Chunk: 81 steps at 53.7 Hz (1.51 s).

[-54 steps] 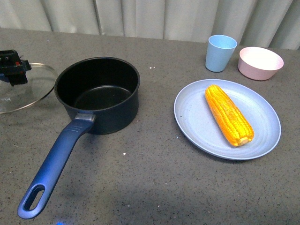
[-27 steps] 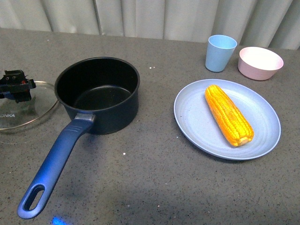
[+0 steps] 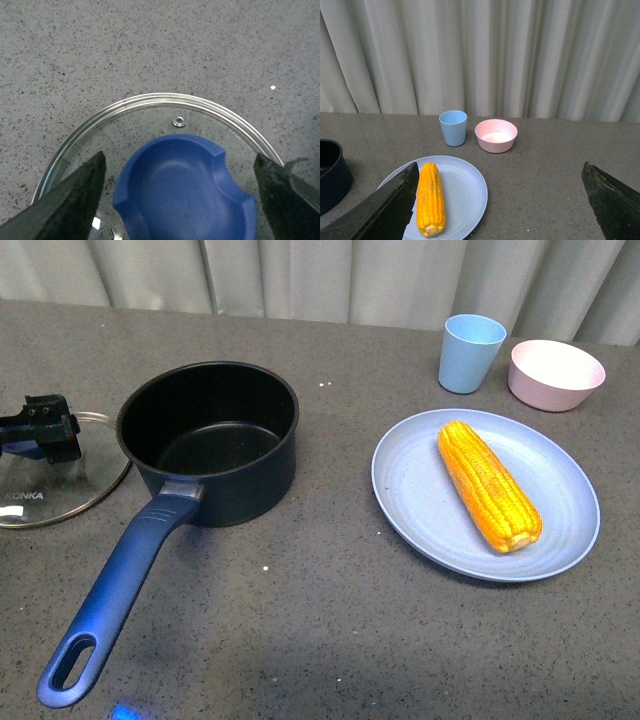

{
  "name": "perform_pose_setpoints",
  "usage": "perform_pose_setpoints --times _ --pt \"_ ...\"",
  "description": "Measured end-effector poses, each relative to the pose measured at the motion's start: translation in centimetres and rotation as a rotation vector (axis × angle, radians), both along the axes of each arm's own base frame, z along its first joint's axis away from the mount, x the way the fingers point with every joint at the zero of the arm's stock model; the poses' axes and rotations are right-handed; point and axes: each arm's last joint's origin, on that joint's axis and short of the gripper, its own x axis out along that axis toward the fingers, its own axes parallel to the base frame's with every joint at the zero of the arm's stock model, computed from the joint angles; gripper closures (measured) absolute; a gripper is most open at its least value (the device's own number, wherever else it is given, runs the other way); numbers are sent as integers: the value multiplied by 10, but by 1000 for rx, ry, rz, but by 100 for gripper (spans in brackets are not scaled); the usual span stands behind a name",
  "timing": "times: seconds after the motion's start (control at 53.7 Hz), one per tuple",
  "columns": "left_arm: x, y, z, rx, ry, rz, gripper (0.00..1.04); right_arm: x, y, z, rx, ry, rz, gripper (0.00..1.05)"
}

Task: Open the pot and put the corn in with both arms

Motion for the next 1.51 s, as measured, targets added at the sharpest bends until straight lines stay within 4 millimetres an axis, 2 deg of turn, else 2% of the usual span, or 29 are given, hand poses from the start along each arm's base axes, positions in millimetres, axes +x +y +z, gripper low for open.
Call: perform_pose_setpoints --times 0.075,0.242,0.317,0.615,0.726,0.82,0.987,1.136,1.304,1.509 --pt "-6 0 15 18 -26 26 5 0 0 0 0 0 0 9" --pt "-22 -5 57 43 -117 44 7 0 0 0 0 0 0 9" --pt "-40 -8 75 52 -147 66 7 0 0 0 0 0 0 9" --pt "-107 -15 96 73 -166 136 7 0 0 0 0 0 0 9" --pt "-134 -22 102 42 -361 -52 25 0 0 0 0 0 -1 9" --pt "-151 -31 111 50 -437 -106 42 0 0 0 0 0 0 9" --pt "-170 -36 115 57 -436 -97 68 0 0 0 0 0 -1 9" --pt "-187 -44 120 60 -436 -90 101 0 0 0 0 0 -1 9" --pt "-201 -53 132 59 -447 -106 101 0 0 0 0 0 -1 9" --pt "-213 -53 132 59 -442 -103 101 0 0 0 0 0 -1 9"
